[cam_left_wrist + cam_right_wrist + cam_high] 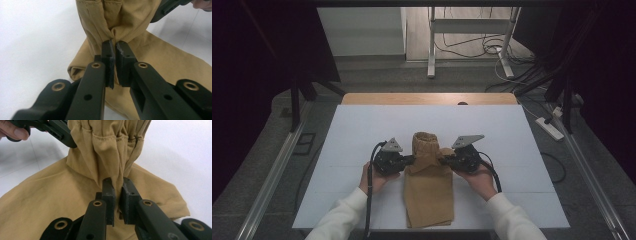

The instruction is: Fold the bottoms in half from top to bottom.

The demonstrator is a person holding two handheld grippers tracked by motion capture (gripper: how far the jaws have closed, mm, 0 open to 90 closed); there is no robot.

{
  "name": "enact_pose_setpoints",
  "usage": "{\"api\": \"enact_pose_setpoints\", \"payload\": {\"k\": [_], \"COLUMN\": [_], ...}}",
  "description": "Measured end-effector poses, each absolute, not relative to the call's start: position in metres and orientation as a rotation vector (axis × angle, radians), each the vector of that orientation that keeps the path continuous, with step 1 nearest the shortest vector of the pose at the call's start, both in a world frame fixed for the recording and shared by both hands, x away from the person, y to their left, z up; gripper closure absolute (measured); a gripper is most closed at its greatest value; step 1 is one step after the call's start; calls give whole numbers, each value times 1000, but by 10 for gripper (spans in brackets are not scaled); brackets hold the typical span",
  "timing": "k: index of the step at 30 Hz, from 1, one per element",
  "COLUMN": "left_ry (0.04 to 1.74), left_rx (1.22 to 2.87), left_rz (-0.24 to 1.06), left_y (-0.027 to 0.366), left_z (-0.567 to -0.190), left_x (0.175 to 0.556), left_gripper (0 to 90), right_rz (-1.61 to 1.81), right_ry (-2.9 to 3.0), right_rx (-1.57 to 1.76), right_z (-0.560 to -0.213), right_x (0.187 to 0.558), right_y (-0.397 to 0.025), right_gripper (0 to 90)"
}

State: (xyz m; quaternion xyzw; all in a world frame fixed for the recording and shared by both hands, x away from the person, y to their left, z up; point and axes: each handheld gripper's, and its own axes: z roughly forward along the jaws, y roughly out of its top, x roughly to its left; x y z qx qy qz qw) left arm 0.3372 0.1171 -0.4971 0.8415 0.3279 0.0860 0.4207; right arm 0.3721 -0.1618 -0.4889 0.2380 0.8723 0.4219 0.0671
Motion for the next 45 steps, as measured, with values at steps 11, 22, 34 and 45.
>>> {"api": "enact_pose_setpoints", "payload": {"k": [11, 22, 34, 45], "left_ry": [805, 771, 758, 752], "left_rx": [2118, 2137, 2155, 2167], "left_rz": [200, 179, 167, 151], "left_y": [116, 113, 111, 112], "left_z": [-499, -501, -505, -506], "left_x": [326, 314, 306, 299], "left_gripper": [844, 835, 825, 803], "right_rz": [1269, 1270, 1257, 1250], "right_ry": [2641, 2652, 2665, 2676], "right_rx": [699, 686, 664, 637], "right_z": [-490, -492, -496, -497], "right_x": [362, 353, 345, 337], "right_y": [-164, -171, -176, -176], "right_gripper": [821, 821, 820, 814]}}
